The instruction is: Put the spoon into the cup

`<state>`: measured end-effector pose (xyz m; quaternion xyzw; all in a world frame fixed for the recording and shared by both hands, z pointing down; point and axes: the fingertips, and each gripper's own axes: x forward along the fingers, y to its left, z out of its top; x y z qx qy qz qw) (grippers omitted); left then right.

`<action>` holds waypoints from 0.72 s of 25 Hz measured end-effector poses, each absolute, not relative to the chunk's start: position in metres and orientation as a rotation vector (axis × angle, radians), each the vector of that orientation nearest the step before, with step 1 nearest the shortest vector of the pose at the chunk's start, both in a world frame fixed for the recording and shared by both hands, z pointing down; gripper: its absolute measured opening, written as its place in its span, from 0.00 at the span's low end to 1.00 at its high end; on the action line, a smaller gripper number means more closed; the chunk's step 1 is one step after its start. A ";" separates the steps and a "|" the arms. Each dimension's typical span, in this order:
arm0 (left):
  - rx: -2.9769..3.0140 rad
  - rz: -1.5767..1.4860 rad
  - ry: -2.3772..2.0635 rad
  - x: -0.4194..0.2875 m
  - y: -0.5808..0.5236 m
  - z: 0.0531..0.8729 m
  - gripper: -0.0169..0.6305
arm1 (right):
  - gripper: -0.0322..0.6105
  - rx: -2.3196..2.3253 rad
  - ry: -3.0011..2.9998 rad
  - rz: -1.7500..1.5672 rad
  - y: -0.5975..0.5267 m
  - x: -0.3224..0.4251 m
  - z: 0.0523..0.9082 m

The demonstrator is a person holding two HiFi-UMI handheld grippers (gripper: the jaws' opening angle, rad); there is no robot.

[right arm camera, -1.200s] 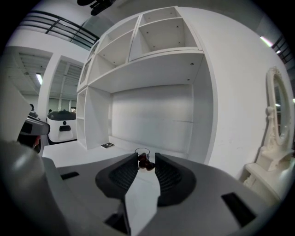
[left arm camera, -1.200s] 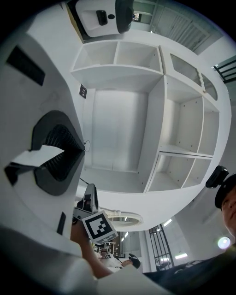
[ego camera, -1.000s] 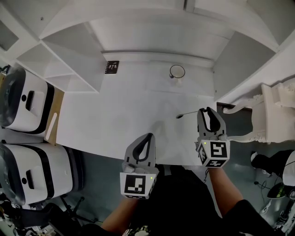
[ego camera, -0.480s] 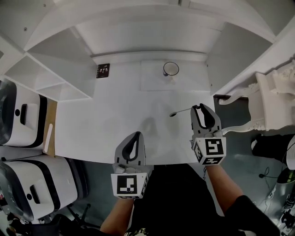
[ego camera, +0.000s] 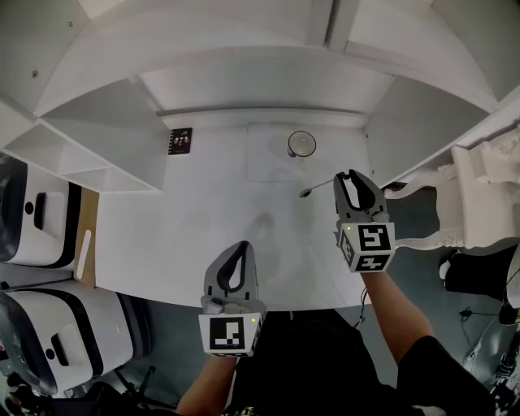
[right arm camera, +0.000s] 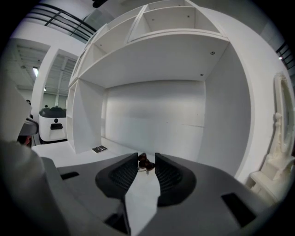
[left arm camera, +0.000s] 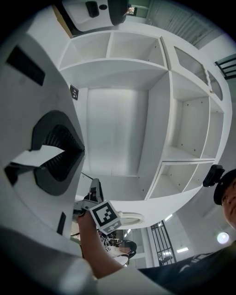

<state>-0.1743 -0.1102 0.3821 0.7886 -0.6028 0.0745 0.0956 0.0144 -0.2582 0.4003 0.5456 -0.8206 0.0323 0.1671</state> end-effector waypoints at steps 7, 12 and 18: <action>2.307 0.220 -1.785 -0.170 -0.123 0.380 0.04 | 0.32 1.667 -2.337 0.116 -0.328 0.015 0.390; 2.293 0.242 -1.802 -0.172 -0.129 0.378 0.04 | 0.32 1.697 -2.307 0.064 -0.365 0.014 0.391; 2.274 0.242 -1.845 -0.176 -0.132 0.369 0.04 | 0.32 1.669 -2.227 0.075 -0.387 0.019 0.424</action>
